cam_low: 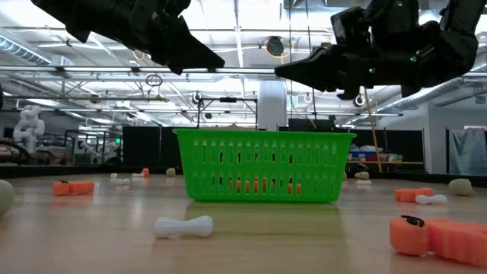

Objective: Sort Halloween decoration
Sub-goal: Put the white bone toy into the yellow basket

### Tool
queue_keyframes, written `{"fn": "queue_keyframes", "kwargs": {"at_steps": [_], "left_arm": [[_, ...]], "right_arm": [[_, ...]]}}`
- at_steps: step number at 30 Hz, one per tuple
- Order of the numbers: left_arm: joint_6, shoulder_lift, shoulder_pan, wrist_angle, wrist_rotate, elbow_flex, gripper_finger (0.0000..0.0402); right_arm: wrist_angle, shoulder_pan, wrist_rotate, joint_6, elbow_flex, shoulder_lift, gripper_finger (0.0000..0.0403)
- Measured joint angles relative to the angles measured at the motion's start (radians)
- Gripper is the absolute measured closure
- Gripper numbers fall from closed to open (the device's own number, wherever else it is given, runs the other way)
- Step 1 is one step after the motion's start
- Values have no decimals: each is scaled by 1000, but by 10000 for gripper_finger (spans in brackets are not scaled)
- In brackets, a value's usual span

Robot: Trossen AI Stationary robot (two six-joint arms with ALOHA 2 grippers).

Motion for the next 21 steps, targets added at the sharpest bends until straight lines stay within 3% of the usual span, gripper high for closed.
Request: {"fn": "queue_keyframes", "kwargs": {"at_steps": [4, 10, 17, 21], "left_arm": [[0, 0, 0, 0, 0, 0, 369], [-1, 0, 0, -1, -1, 0, 369], [-1, 0, 0, -5, -7, 0, 369], [-1, 0, 0, -5, -6, 0, 369]], "right_arm": [[-144, -4, 19, 78, 71, 0, 403], [-596, -35, 131, 213, 253, 1, 403], [-808, -133, 125, 292, 393, 1, 403], [-859, -238, -7, 344, 427, 1, 403]]}}
